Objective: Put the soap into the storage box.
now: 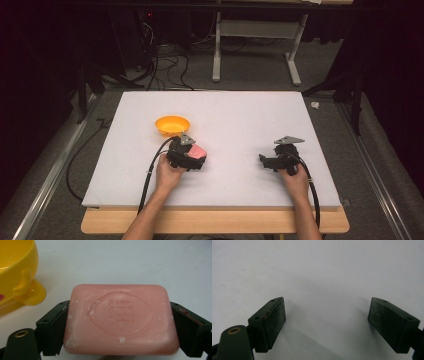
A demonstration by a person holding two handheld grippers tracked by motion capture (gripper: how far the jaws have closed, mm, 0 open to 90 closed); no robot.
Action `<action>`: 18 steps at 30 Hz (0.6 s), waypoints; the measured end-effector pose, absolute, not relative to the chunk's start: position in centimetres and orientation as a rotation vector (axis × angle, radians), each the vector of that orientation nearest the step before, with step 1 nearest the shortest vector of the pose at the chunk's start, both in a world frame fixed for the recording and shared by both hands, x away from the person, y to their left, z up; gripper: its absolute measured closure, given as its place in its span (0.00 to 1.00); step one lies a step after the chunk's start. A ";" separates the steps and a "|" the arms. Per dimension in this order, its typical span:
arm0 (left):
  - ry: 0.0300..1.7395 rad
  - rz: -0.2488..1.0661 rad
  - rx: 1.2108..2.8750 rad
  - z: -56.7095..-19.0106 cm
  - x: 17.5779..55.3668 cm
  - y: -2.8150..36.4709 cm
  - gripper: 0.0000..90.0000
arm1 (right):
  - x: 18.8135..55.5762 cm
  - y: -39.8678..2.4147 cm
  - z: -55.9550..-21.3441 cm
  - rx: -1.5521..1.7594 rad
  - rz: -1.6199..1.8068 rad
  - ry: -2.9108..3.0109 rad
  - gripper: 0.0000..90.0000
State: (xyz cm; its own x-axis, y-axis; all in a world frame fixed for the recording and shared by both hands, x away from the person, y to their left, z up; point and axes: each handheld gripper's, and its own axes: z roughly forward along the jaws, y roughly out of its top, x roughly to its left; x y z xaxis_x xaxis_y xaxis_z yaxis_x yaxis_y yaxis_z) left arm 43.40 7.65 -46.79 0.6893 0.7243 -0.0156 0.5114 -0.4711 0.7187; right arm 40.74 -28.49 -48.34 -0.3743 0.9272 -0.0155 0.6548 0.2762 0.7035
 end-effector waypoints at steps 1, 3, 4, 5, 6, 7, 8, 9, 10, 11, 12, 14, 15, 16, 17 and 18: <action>0.942 0.379 2.176 -46.8 43.4 7.7 0.15 | 40.7 -28.5 -48.3 1.425 0.862 2.126 0.17; 0.943 0.388 2.175 -46.6 43.1 7.8 0.15 | 40.7 -28.5 -48.3 1.424 0.861 2.127 0.17; 0.940 0.389 2.169 -46.4 42.9 7.9 0.15 | 40.7 -28.5 -48.3 1.424 0.861 2.127 0.17; 0.936 0.398 2.158 -46.2 42.6 8.1 0.15 | 40.7 -28.5 -48.3 1.424 0.861 2.127 0.17; 0.936 0.398 2.158 -46.2 42.6 8.1 0.15 | 40.7 -28.5 -48.3 1.424 0.861 2.127 0.17; 0.934 0.404 2.158 -46.0 42.5 8.1 0.15 | 40.7 -28.5 -48.3 1.424 0.861 2.127 0.17; 0.931 0.405 2.152 -45.7 42.2 8.3 0.15 | 40.7 -28.5 -48.3 1.424 0.861 2.127 0.17; 0.931 0.405 2.152 -45.7 42.2 8.3 0.15 | 40.7 -28.5 -48.3 1.424 0.861 2.127 0.17; 0.933 0.407 2.142 -45.3 42.0 8.5 0.15 | 40.7 -28.5 -48.3 1.424 0.861 2.127 0.17; 0.933 0.407 2.142 -45.3 42.0 8.5 0.15 | 40.7 -28.5 -48.3 1.423 0.861 2.127 0.17; 0.936 0.411 2.136 -45.2 41.9 8.6 0.15 | 40.7 -28.5 -48.3 1.423 0.861 2.127 0.17; 0.931 0.418 2.129 -44.7 41.7 8.9 0.15 | 40.7 -28.5 -48.3 1.423 0.861 2.127 0.17; 0.931 0.418 2.129 -44.7 41.7 8.9 0.15 | 40.7 -28.5 -48.3 1.423 0.861 2.127 0.17; 0.931 0.427 2.124 -44.4 41.5 9.1 0.15 | 40.7 -28.5 -48.3 1.423 0.861 2.127 0.17; 0.931 0.427 2.124 -44.4 41.5 9.1 0.15 | 40.7 -28.5 -48.3 1.423 0.861 2.127 0.17; 0.932 0.429 2.122 -44.2 41.5 9.2 0.15 | 40.7 -28.5 -48.3 1.424 0.861 2.127 0.17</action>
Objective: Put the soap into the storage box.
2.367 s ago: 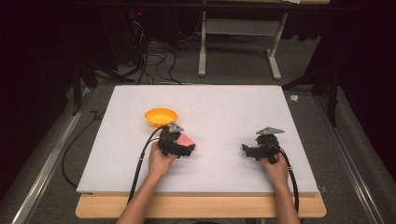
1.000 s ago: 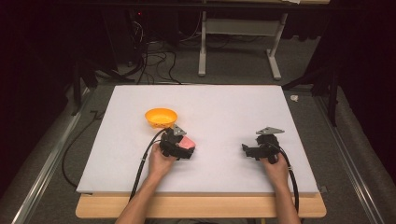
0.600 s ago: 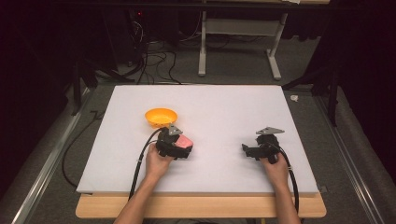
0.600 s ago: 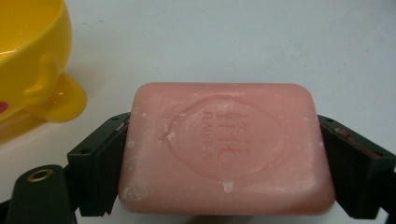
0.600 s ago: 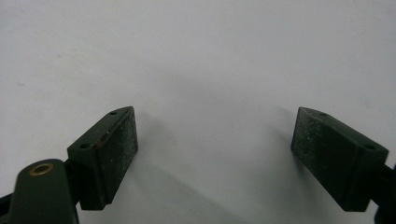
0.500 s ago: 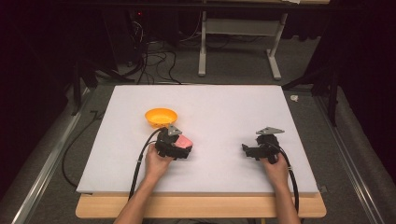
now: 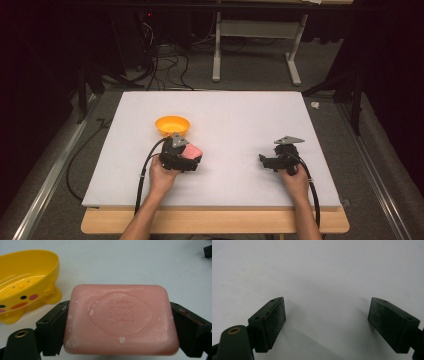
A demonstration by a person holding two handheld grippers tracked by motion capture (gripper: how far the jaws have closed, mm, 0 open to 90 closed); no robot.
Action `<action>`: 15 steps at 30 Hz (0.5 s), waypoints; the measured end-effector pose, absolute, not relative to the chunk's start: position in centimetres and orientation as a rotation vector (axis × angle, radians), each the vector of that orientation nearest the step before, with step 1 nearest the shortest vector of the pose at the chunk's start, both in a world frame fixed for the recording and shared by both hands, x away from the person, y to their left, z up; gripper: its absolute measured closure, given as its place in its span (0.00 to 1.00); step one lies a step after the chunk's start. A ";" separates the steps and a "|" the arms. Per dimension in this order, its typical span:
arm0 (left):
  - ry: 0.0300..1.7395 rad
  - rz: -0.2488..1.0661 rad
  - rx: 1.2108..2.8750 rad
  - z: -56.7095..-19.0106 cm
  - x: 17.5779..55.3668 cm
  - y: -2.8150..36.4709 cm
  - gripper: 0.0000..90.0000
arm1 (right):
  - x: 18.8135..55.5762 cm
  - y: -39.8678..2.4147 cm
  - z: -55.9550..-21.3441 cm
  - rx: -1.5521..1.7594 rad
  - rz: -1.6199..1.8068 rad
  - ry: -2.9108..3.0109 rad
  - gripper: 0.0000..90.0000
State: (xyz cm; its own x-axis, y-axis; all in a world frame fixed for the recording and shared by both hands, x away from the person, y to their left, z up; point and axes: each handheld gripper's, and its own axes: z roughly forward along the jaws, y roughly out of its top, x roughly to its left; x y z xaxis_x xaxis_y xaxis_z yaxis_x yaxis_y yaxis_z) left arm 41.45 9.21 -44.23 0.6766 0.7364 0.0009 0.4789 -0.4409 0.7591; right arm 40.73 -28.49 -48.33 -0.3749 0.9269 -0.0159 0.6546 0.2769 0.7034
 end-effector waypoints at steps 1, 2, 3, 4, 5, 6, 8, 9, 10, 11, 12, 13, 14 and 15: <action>0.930 0.429 2.120 -44.1 41.4 9.3 0.15 | 40.7 -28.5 -48.3 1.424 0.861 2.127 0.17; 0.932 0.437 2.118 -43.9 41.3 9.5 0.15 | 40.7 -28.5 -48.3 1.423 0.862 2.128 0.17; 0.933 0.443 2.118 -43.7 41.3 9.7 0.15 | 40.7 -28.5 -48.3 1.423 0.861 2.127 0.17; 0.941 0.444 2.110 -43.5 41.3 10.0 0.15 | 40.7 -28.5 -48.3 1.423 0.862 2.127 0.17; 0.941 0.444 2.110 -43.5 41.3 10.0 0.15 | 40.7 -28.5 -48.3 1.423 0.862 2.128 0.17; 0.949 0.442 2.107 -43.4 41.3 10.2 0.15 | 40.7 -28.5 -48.3 1.423 0.862 2.128 0.17; 0.973 0.428 2.100 -43.4 41.5 10.7 0.15 | 40.7 -28.5 -48.3 1.424 0.860 2.129 0.17; 0.973 0.428 2.100 -43.4 41.5 10.7 0.15 | 40.7 -28.5 -48.3 1.424 0.860 2.129 0.17; 0.984 0.430 2.095 -43.4 41.6 10.8 0.15 | 40.7 -28.5 -48.3 1.423 0.859 2.129 0.17; 0.995 0.427 2.090 -43.4 41.7 10.9 0.15 | 40.7 -28.5 -48.3 1.423 0.860 2.129 0.17; 1.003 0.429 2.085 -43.3 41.7 11.0 0.15 | 40.7 -28.5 -48.3 1.424 0.860 2.129 0.17; 1.009 0.427 2.078 -43.3 41.7 11.1 0.15 | 40.7 -28.5 -48.3 1.422 0.860 2.129 0.17; 1.015 0.425 2.076 -43.2 41.7 11.2 0.15 | 40.7 -28.5 -48.3 1.421 0.860 2.129 0.17; 1.021 0.428 2.071 -43.1 41.8 11.3 0.15 | 40.7 -28.5 -48.3 1.422 0.860 2.129 0.17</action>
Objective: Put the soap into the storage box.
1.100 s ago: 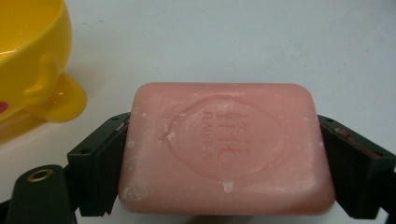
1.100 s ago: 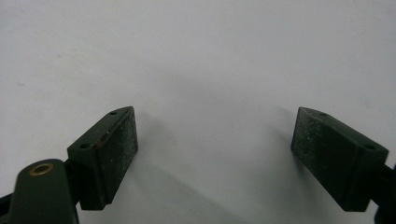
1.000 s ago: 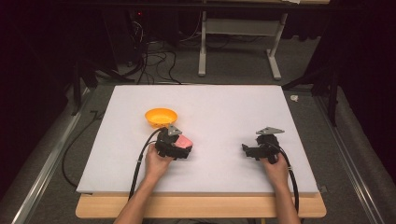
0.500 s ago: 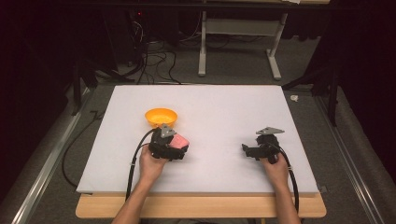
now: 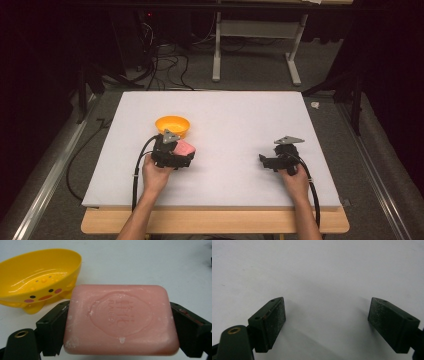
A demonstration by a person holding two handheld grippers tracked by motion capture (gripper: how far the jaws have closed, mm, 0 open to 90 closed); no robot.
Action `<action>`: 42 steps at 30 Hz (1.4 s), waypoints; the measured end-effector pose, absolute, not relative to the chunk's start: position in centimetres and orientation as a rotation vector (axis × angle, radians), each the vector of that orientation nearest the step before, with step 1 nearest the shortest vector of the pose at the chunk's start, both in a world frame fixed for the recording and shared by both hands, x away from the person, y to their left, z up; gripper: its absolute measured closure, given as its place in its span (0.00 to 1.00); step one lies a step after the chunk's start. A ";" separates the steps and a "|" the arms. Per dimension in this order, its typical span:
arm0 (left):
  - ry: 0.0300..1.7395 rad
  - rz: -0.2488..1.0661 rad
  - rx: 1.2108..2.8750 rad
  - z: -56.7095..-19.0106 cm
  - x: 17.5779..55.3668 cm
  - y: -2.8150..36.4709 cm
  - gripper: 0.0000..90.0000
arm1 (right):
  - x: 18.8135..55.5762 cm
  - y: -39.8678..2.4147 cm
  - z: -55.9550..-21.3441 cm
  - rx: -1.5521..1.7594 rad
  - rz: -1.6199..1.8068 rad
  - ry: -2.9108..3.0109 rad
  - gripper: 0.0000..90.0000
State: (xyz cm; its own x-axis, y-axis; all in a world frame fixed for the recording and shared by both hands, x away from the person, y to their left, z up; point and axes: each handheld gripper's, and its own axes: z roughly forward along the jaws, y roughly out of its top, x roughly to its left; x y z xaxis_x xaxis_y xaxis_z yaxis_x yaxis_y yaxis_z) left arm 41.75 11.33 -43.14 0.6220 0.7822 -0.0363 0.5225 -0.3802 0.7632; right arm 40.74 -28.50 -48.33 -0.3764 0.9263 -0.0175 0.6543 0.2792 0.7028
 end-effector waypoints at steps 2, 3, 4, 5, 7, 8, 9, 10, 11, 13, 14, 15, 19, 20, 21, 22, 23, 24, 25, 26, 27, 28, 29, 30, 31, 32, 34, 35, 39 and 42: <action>1.040 0.433 2.062 -43.0 41.8 11.7 0.15 | 40.7 -28.5 -48.3 1.424 0.860 2.128 0.17; 1.049 0.434 2.058 -43.0 41.8 11.8 0.15 | 40.7 -28.5 -48.3 1.426 0.861 2.127 0.17; 1.049 0.434 2.058 -43.0 41.8 11.8 0.15 | 40.7 -28.5 -48.3 1.426 0.861 2.127 0.17; 1.057 0.434 2.050 -42.9 41.8 11.9 0.15 | 40.7 -28.5 -48.3 1.426 0.861 2.127 0.17; 1.069 0.428 2.040 -42.8 41.9 12.1 0.15 | 40.7 -28.5 -48.3 1.426 0.861 2.127 0.17; 1.076 0.426 2.033 -42.7 41.9 12.2 0.15 | 40.7 -28.5 -48.3 1.429 0.861 2.127 0.17; 1.079 0.430 2.034 -42.7 41.9 12.3 0.15 | 40.7 -28.5 -48.3 1.427 0.861 2.127 0.17; 1.079 0.430 2.034 -42.7 41.9 12.3 0.15 | 40.7 -28.5 -48.3 1.427 0.861 2.127 0.17; 1.080 0.434 2.041 -42.6 42.0 12.4 0.15 | 40.7 -28.5 -48.3 1.426 0.861 2.127 0.17; 1.084 0.445 2.036 -42.3 42.0 12.5 0.15 | 40.7 -28.5 -48.3 1.427 0.861 2.127 0.17; 1.084 0.445 2.036 -42.3 42.0 12.5 0.15 | 40.7 -28.5 -48.3 1.427 0.861 2.127 0.17; 1.086 0.453 2.032 -42.0 42.1 12.7 0.15 | 40.7 -28.5 -48.3 1.427 0.861 2.127 0.17; 1.110 0.471 2.009 -41.7 42.3 13.0 0.15 | 40.7 -28.5 -48.3 1.426 0.861 2.127 0.17; 1.110 0.471 2.009 -41.7 42.3 13.0 0.15 | 40.7 -28.5 -48.3 1.426 0.861 2.127 0.17; 1.130 0.483 1.992 -41.6 42.3 13.3 0.15 | 40.7 -28.5 -48.3 1.426 0.861 2.128 0.17; 1.130 0.483 1.992 -41.6 42.3 13.3 0.15 | 40.7 -28.5 -48.3 1.426 0.861 2.128 0.17; 1.145 0.515 1.997 -41.5 42.4 13.4 0.15 | 40.7 -28.5 -48.3 1.426 0.861 2.127 0.17; 1.152 0.523 1.996 -41.5 42.5 13.5 0.15 | 40.7 -28.5 -48.3 1.425 0.860 2.129 0.17; 1.159 0.519 1.994 -41.5 42.5 13.6 0.15 | 40.7 -28.5 -48.3 1.424 0.860 2.129 0.17; 1.159 0.519 1.994 -41.5 42.5 13.6 0.15 | 40.7 -28.5 -48.3 1.424 0.860 2.129 0.17; 1.166 0.523 1.992 -41.4 42.8 13.7 0.15 | 40.7 -28.5 -48.3 1.425 0.860 2.129 0.17; 1.166 0.523 1.992 -41.4 42.8 13.7 0.15 | 40.7 -28.5 -48.3 1.425 0.860 2.129 0.17; 1.166 0.528 1.995 -41.2 43.0 13.8 0.15 | 40.7 -28.5 -48.3 1.425 0.860 2.129 0.17; 1.169 0.528 1.989 -41.2 43.1 13.9 0.15 | 40.7 -28.5 -48.3 1.424 0.859 2.129 0.17; 1.169 0.528 1.989 -41.2 43.1 13.9 0.15 | 40.7 -28.5 -48.3 1.425 0.860 2.129 0.17; 1.175 0.526 1.988 -41.0 43.5 14.0 0.15 | 40.7 -28.5 -48.3 1.422 0.859 2.129 0.17; 1.177 0.526 1.978 -40.9 43.8 14.0 0.15 | 40.7 -28.5 -48.3 1.425 0.860 2.129 0.17; 1.183 0.521 1.978 -40.8 43.9 14.1 0.15 | 40.7 -28.5 -48.3 1.425 0.860 2.128 0.17; 1.192 0.532 1.974 -40.6 44.5 14.2 0.15 | 40.7 -28.5 -48.3 1.422 0.859 2.129 0.17; 1.193 0.533 1.979 -40.5 44.8 14.2 0.15 | 40.7 -28.5 -48.3 1.422 0.860 2.129 0.17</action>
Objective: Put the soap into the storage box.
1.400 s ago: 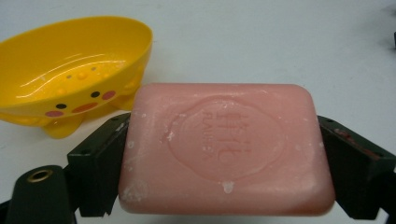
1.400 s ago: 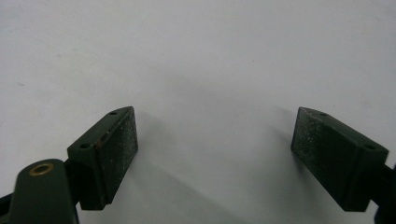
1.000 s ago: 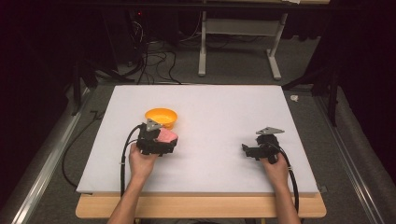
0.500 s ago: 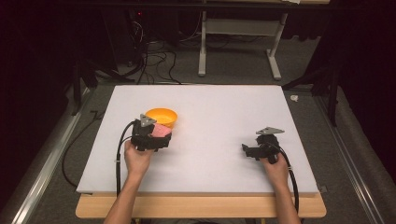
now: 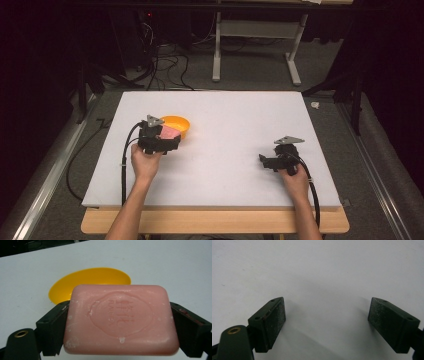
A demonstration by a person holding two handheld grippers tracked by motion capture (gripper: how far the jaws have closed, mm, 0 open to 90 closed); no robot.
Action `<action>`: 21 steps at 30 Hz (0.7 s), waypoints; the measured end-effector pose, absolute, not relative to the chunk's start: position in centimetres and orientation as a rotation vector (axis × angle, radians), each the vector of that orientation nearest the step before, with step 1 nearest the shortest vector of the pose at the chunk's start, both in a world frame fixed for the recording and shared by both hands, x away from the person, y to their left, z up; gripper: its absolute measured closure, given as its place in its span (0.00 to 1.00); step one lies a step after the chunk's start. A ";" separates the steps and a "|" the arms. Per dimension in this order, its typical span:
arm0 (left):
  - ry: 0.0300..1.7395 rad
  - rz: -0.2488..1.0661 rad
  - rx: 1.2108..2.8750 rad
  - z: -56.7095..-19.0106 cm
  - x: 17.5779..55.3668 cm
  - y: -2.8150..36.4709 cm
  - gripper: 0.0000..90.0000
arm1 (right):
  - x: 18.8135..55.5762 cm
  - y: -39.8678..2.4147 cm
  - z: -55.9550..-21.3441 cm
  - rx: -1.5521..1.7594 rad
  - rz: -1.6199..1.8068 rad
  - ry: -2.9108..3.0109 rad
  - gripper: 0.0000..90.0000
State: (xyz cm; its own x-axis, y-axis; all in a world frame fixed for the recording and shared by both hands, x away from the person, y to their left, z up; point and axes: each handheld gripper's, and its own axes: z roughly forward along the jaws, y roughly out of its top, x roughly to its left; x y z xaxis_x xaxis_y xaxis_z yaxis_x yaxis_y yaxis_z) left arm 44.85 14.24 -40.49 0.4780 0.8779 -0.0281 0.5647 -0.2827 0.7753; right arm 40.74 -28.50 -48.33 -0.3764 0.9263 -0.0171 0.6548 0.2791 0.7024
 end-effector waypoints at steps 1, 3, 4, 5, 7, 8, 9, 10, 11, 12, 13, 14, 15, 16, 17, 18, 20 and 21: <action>1.194 0.536 1.971 -40.5 45.0 14.2 0.15 | 40.7 -28.5 -48.3 1.422 0.860 2.129 0.17; 1.202 0.523 1.972 -40.3 45.4 14.2 0.15 | 40.7 -28.5 -48.3 1.425 0.860 2.129 0.17; 1.202 0.523 1.972 -40.3 45.4 14.2 0.15 | 40.7 -28.5 -48.3 1.425 0.860 2.129 0.17; 1.201 0.517 1.974 -40.2 45.6 14.1 0.15 | 40.7 -28.5 -48.3 1.425 0.859 2.129 0.17; 1.202 0.519 1.971 -40.2 45.7 14.1 0.15 | 40.7 -28.5 -48.3 1.427 0.859 2.128 0.17; 1.205 0.519 1.971 -40.1 45.9 14.0 0.15 | 40.7 -28.5 -48.3 1.425 0.859 2.129 0.17; 1.214 0.504 1.962 -40.0 46.2 14.0 0.15 | 40.7 -28.5 -48.3 1.427 0.860 2.129 0.17; 1.214 0.504 1.962 -40.0 46.2 14.0 0.15 | 40.7 -28.5 -48.3 1.427 0.860 2.129 0.17; 1.217 0.488 1.966 -39.9 46.6 14.0 0.15 | 40.7 -28.5 -48.3 1.427 0.860 2.128 0.17; 1.219 0.498 1.967 -39.9 46.8 13.9 0.15 | 40.7 -28.5 -48.3 1.427 0.860 2.129 0.17; 1.217 0.499 1.974 -39.8 47.0 13.8 0.15 | 40.7 -28.5 -48.3 1.427 0.860 2.129 0.17; 1.217 0.499 1.974 -39.8 47.0 13.8 0.15 | 40.7 -28.5 -48.3 1.427 0.860 2.129 0.17; 1.219 0.493 1.974 -39.8 47.3 13.7 0.15 | 40.7 -28.5 -48.3 1.425 0.860 2.129 0.17; 1.216 0.495 1.969 -39.7 47.4 13.6 0.15 | 40.7 -28.5 -48.3 1.425 0.860 2.129 0.17; 1.218 0.481 1.965 -39.6 47.8 13.6 0.15 | 40.7 -28.5 -48.3 1.426 0.860 2.128 0.17; 1.218 0.481 1.965 -39.6 47.8 13.6 0.15 | 40.7 -28.5 -48.3 1.425 0.860 2.128 0.17; 1.224 0.494 1.975 -39.4 48.3 13.4 0.15 | 40.7 -28.5 -48.3 1.425 0.860 2.128 0.17; 1.224 0.494 1.975 -39.4 48.3 13.4 0.15 | 40.7 -28.5 -48.3 1.425 0.860 2.129 0.17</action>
State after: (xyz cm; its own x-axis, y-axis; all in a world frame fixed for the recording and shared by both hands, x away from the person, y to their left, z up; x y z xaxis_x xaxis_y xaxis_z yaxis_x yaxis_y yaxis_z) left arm 48.30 13.37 -39.43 0.4684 0.8815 -0.0595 0.5930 -0.2637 0.7608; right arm 40.74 -28.50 -48.33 -0.3750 0.9269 -0.0153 0.6561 0.2770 0.7019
